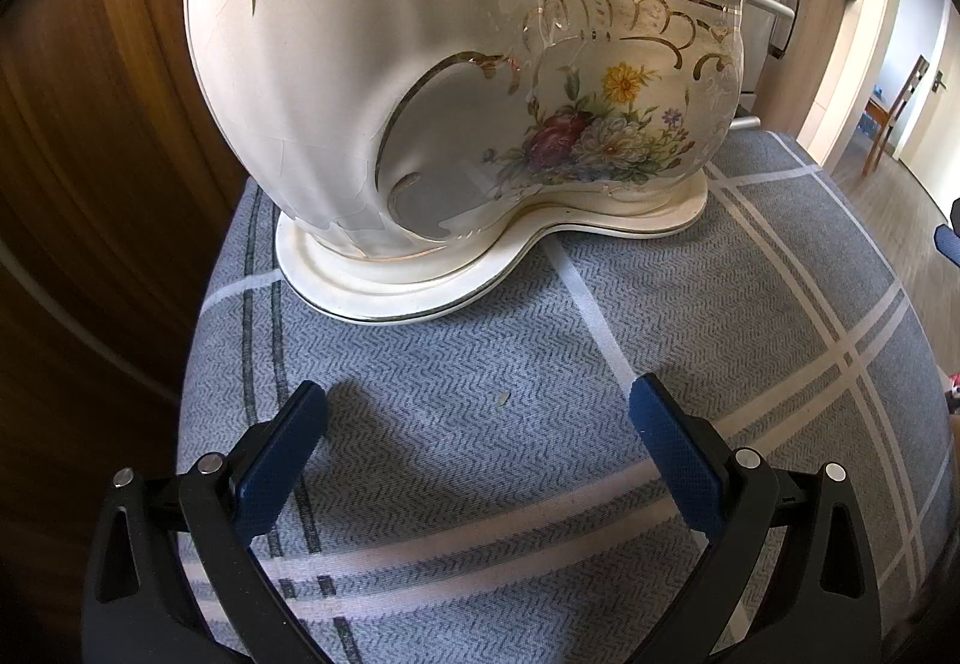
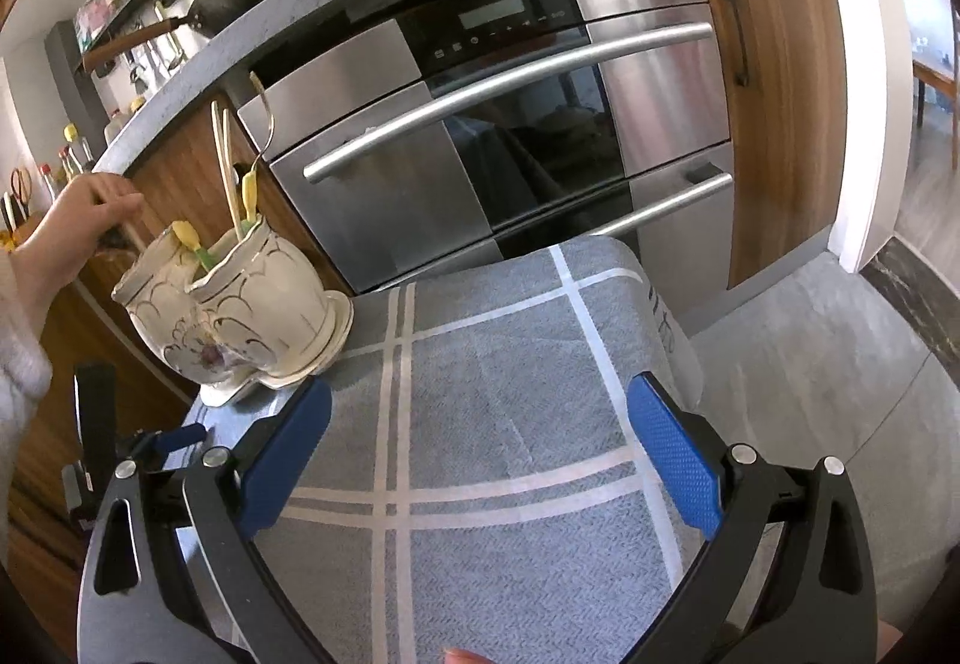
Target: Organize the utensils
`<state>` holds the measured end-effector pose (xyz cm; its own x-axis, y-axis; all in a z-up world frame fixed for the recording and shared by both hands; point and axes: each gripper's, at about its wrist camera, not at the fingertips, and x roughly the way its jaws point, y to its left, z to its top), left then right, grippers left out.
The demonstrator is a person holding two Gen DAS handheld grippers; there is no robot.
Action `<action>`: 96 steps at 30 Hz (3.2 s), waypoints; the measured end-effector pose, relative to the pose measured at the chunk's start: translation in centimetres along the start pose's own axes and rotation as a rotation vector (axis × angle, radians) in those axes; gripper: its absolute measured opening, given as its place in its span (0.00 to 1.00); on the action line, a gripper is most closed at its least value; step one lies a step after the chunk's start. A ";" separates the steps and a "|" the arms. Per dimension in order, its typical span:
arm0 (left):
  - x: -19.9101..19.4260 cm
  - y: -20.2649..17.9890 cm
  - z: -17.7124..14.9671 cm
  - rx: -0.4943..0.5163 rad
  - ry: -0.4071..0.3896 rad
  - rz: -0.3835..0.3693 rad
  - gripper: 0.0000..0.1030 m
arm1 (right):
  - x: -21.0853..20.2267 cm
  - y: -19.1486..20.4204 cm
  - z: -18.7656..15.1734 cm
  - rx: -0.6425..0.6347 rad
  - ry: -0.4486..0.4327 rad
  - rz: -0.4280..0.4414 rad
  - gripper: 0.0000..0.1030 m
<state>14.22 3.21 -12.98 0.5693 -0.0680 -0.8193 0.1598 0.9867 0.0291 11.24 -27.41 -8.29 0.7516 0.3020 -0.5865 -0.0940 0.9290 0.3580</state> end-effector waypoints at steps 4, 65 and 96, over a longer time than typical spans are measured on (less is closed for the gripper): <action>0.0 0.0 0.0 0.000 0.000 0.000 0.96 | -0.3 0.8 0.0 -0.029 -0.010 -0.018 0.95; -16.1 -1.1 -2.2 -0.094 -0.373 0.180 0.96 | -8.2 12.4 -3.0 -0.281 -0.269 0.043 0.95; -16.8 -1.8 -2.2 -0.080 -0.405 0.172 0.96 | -8.1 12.4 -3.1 -0.280 -0.264 0.043 0.95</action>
<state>2.59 2.94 -0.59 0.8546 0.0618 -0.5156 -0.0189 0.9959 0.0880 1.93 -17.65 -1.38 0.8818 0.3104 -0.3552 -0.2761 0.9502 0.1449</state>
